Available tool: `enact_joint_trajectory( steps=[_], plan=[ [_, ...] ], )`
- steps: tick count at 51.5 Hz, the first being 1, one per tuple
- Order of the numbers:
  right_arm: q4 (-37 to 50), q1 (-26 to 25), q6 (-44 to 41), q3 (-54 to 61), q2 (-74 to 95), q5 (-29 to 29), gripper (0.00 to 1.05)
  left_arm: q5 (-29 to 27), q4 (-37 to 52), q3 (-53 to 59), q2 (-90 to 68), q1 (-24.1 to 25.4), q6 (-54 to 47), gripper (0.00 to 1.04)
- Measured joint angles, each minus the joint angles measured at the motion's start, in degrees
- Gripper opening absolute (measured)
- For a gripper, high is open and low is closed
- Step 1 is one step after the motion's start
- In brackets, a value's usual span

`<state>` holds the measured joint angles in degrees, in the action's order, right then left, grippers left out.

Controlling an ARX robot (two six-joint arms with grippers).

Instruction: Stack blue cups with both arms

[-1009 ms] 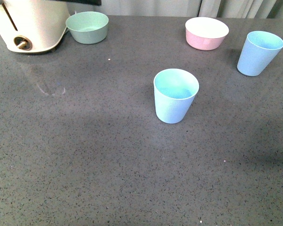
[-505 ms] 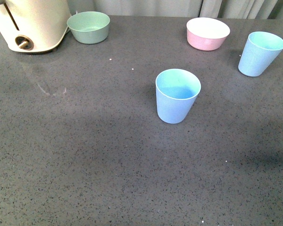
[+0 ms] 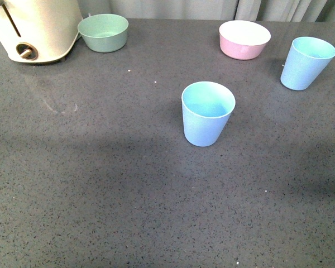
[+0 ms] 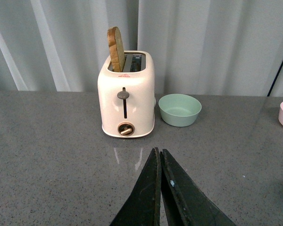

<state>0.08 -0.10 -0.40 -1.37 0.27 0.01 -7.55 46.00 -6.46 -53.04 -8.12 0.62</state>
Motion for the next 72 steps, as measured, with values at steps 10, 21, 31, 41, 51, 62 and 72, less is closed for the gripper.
enact_joint_trajectory(
  steps=[10, 21, 31, 41, 51, 62, 72],
  plan=[
    [0.0, 0.0, 0.0, 0.0, 0.0, 0.0, 0.96, 1.7, -0.7, 3.5, 5.2, 2.3, 0.0, 0.02],
    [0.0, 0.0, 0.0, 0.0, 0.0, 0.0, 0.96, 7.3, -8.8, 5.6, 14.7, 7.8, -0.1, 0.02],
    [0.0, 0.0, 0.0, 0.0, 0.0, 0.0, 0.96, 7.5, -16.1, 5.6, 22.6, 7.9, -0.1, 0.02],
    [0.0, 0.0, 0.0, 0.0, 0.0, 0.0, 0.96, 7.5, -22.4, 5.6, 29.3, 7.9, -0.1, 0.02],
    [0.0, 0.0, 0.0, 0.0, 0.0, 0.0, 0.96, 7.5, -27.5, 5.6, 34.6, 7.9, -0.1, 0.02],
    [0.0, 0.0, 0.0, 0.0, 0.0, 0.0, 0.96, 7.5, -32.3, 5.6, 39.5, 7.9, -0.1, 0.02],
    [0.0, 0.0, 0.0, 0.0, 0.0, 0.0, 0.96, 7.5, -35.7, 5.6, 42.7, 7.9, -0.1, 0.02]
  ],
)
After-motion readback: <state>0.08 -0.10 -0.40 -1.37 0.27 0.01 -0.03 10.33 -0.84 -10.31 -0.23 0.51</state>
